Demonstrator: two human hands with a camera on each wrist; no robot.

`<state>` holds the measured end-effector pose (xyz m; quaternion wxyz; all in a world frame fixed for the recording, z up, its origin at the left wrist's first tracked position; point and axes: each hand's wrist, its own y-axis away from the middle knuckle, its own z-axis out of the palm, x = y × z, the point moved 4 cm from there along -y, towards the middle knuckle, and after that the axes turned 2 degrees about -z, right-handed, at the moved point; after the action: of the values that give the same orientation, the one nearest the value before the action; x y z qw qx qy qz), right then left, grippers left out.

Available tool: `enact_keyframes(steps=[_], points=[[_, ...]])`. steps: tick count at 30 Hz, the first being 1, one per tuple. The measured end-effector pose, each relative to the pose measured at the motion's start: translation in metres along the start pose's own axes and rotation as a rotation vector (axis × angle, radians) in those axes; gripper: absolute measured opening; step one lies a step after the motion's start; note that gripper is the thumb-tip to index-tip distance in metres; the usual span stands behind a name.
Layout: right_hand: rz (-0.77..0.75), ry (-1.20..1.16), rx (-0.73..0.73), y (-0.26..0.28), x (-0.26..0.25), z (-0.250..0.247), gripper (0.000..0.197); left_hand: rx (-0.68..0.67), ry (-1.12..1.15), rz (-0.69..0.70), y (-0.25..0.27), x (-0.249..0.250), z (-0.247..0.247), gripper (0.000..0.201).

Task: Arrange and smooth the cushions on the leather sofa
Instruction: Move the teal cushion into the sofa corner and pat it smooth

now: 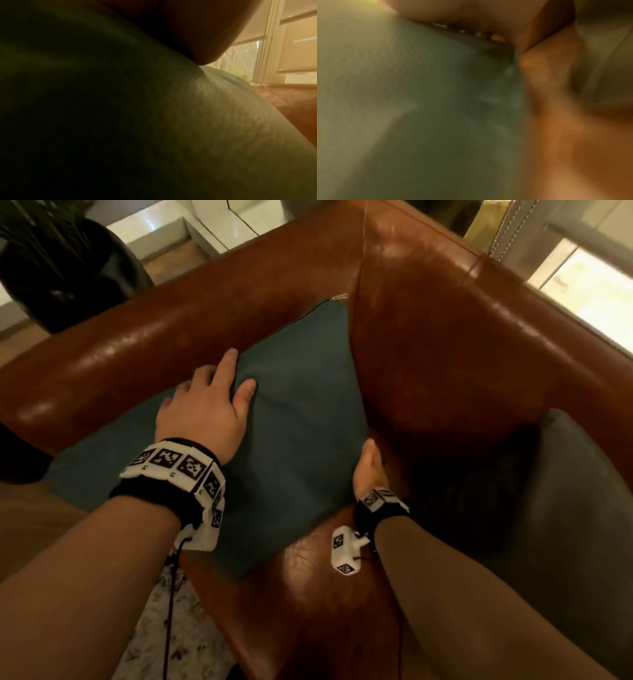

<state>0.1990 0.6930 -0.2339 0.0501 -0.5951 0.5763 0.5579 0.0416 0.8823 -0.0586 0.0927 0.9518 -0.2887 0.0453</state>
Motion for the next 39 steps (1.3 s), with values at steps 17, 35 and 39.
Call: enact_keyframes(steps=[17, 35, 39], points=[[-0.891, 1.006, 0.274, 0.021, -0.200, -0.041, 0.059, 0.049, -0.125, -0.315, 0.063, -0.131, 0.007, 0.074], [-1.373, 1.239, -0.101, 0.113, -0.235, 0.091, 0.063, 0.281, 0.765, -0.569, 0.111, -0.177, 0.051, 0.075], [-1.497, 1.304, -0.421, 0.161, -0.185, 0.161, 0.056, 0.255, 1.426, -0.713, 0.101, -0.122, 0.097, 0.095]])
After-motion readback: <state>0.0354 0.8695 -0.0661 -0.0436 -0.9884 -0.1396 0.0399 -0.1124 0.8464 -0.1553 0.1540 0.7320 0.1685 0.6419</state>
